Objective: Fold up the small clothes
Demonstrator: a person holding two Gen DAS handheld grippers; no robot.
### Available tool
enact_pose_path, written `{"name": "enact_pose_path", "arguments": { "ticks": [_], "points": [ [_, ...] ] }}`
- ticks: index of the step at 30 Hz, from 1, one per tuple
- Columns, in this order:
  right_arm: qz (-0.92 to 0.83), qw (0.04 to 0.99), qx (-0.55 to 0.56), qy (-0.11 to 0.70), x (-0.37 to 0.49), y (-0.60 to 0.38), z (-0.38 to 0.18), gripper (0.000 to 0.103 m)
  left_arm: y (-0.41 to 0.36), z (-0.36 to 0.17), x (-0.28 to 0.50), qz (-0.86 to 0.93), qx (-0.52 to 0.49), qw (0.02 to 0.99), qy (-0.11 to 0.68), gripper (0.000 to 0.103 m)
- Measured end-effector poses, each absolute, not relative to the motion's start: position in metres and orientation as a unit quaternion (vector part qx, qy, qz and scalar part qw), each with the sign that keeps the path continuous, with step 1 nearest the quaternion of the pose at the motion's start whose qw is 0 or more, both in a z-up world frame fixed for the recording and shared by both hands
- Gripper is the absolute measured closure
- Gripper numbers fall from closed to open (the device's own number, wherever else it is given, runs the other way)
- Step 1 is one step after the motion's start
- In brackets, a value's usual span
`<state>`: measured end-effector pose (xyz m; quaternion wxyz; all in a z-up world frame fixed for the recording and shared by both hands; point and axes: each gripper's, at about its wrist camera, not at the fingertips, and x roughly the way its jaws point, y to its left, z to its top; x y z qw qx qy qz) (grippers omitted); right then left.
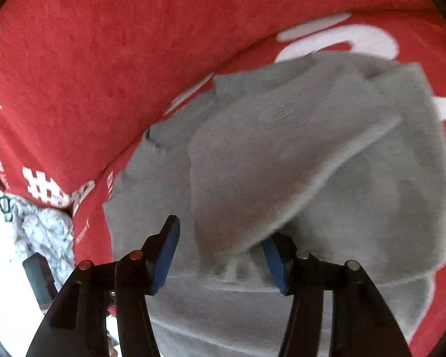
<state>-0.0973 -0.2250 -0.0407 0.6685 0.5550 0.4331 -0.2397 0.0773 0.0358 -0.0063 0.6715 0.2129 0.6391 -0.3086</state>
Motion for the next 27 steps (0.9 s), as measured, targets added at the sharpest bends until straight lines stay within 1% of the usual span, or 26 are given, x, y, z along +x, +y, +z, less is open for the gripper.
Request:
{"name": "enact_pose_path", "arguments": {
  "ticks": [3,5,6,7,8,9,12,16,19,22,23,24,25,26,27],
  "points": [
    [-0.28,0.647,0.591,0.391,-0.114,-0.239,-0.046,0.044,0.038,-0.005,0.087,-0.32,0.191,0.669,0.643,0.001],
    [-0.306,0.615,0.64,0.344,-0.123,-0.252,-0.057,0.044,0.04,-0.004,0.095,-0.333,0.165,0.663,0.65,0.001],
    [-0.311,0.609,0.648,0.336,-0.123,-0.255,-0.06,0.053,0.04,-0.003,0.097,-0.337,0.155,0.66,0.653,0.001],
    [-0.318,0.607,0.648,0.333,-0.123,-0.259,-0.062,0.078,0.042,-0.004,0.103,-0.345,0.138,0.655,0.658,0.001],
    [-0.318,0.616,0.638,0.336,-0.116,-0.26,-0.06,0.088,0.043,-0.003,0.107,-0.35,0.126,0.651,0.661,0.001],
    [-0.312,0.632,0.621,0.343,-0.105,-0.26,-0.056,0.092,0.043,-0.002,0.109,-0.355,0.118,0.648,0.664,0.001],
    [-0.257,0.703,0.544,0.379,-0.063,-0.244,-0.032,0.092,0.044,-0.002,0.12,-0.384,0.083,0.626,0.673,0.001],
    [-0.168,0.77,0.402,0.466,-0.007,-0.192,-0.013,0.092,0.044,-0.014,0.134,-0.421,-0.003,0.567,0.708,0.001],
    [-0.125,0.776,0.343,0.514,0.011,-0.153,-0.022,0.092,0.044,-0.029,0.14,-0.422,-0.054,0.532,0.732,0.001],
    [-0.1,0.769,0.305,0.554,0.013,-0.127,-0.031,0.09,0.041,-0.038,0.137,-0.42,-0.06,0.521,0.74,0.001],
    [-0.094,0.765,0.299,0.562,0.013,-0.12,-0.032,0.088,0.04,-0.038,0.135,-0.422,-0.057,0.52,0.741,0.001],
    [-0.092,0.763,0.3,0.565,0.01,-0.119,-0.034,0.08,0.038,-0.038,0.133,-0.423,-0.053,0.519,0.741,0.001],
    [-0.094,0.759,0.306,0.567,0.004,-0.117,-0.034,0.069,0.035,-0.04,0.13,-0.424,-0.047,0.517,0.742,0.001],
    [-0.098,0.754,0.32,0.565,-0.006,-0.12,-0.034,0.064,0.032,-0.041,0.128,-0.423,-0.041,0.517,0.743,0.001],
    [-0.104,0.75,0.333,0.562,-0.008,-0.12,-0.033,0.055,0.03,-0.041,0.126,-0.422,-0.035,0.517,0.744,0.001]
  ]
}}
